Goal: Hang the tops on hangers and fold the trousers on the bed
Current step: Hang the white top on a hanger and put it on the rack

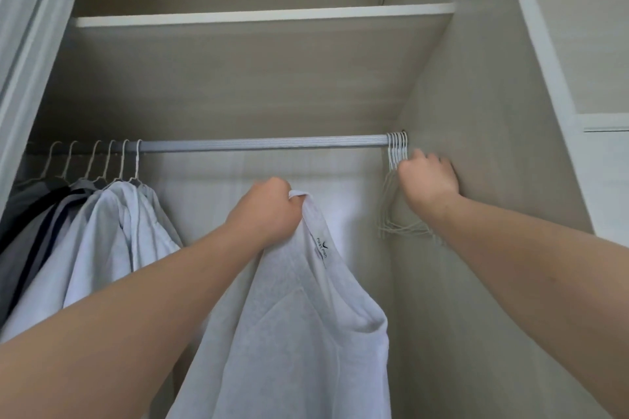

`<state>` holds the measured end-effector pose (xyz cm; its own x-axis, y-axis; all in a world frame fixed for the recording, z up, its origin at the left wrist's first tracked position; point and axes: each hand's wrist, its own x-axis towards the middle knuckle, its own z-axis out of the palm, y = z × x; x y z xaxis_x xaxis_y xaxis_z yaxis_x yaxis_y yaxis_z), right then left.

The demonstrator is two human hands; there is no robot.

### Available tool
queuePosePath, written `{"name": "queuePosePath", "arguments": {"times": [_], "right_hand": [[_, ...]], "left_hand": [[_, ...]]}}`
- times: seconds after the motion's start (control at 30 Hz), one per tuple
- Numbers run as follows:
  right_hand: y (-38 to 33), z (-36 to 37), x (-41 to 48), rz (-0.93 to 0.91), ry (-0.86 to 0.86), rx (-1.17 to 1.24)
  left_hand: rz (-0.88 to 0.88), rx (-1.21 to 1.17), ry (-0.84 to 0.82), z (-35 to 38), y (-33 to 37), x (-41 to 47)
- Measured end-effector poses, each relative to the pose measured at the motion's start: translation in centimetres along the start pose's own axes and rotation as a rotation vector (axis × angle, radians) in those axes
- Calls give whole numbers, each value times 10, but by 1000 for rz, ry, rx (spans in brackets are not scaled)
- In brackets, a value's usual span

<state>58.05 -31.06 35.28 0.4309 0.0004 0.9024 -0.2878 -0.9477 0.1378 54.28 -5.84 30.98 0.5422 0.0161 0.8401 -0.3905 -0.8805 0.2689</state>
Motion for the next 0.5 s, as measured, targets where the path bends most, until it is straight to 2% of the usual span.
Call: {"name": "queuePosePath", "arguments": {"times": [0.2,0.27,0.4,0.5], "right_hand": [[0,-10,14,65,79,109],[-2,-17,13,117,117,222],[-6,-49,-14,312,37,790],[4,-72,-56,398,8,1115]], "left_hand": [[-13,-24,-2,8,-7,3],[-27,-50,17,9,-7,3],[-60,-25,68,-1,4,-9],[-74,33,77,-14,29,-30]]}}
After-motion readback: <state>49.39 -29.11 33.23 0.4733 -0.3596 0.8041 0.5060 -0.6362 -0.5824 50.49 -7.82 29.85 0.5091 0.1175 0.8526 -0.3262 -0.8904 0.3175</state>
